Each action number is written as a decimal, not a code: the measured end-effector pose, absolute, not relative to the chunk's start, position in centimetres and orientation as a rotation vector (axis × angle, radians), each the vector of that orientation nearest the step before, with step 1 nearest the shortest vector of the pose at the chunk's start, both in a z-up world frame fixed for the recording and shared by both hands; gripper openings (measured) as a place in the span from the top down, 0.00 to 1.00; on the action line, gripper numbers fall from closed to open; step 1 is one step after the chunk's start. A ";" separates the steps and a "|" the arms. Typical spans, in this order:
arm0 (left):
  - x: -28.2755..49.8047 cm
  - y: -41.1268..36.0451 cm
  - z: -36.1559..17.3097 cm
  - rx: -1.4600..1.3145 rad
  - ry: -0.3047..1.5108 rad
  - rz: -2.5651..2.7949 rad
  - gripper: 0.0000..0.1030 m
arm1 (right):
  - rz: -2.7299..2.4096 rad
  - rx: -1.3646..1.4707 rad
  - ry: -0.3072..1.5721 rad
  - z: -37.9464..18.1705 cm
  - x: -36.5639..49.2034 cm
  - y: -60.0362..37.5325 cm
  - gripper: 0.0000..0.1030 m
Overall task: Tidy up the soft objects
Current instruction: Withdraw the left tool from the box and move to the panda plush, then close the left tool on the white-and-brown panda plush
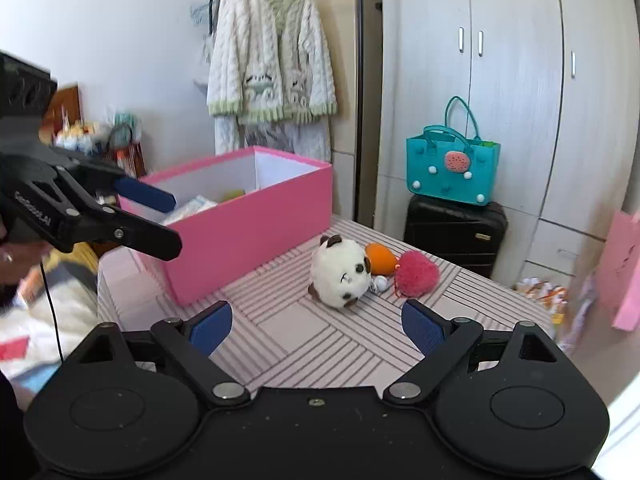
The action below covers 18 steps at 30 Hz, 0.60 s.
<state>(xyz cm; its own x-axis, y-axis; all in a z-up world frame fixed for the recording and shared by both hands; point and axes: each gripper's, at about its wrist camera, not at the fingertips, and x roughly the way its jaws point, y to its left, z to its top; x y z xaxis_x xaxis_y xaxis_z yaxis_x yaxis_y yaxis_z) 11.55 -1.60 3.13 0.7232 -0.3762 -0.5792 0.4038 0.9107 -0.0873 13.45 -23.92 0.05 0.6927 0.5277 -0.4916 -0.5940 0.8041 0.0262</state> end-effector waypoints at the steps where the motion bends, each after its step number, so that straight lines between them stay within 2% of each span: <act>1: 12.1 -1.7 2.9 0.032 0.625 -0.423 0.06 | 0.625 -0.122 0.488 -0.4 14.1 -24.2 0.09; 8: 15.1 -3.6 0.8 -0.002 0.520 -0.426 0.06 | 0.647 -0.132 0.501 -3.2 18.6 -23.9 0.09; 18: 20.0 -6.0 -1.6 -0.053 0.516 -0.342 0.06 | 0.701 -0.155 0.481 -6.2 22.5 -21.5 0.10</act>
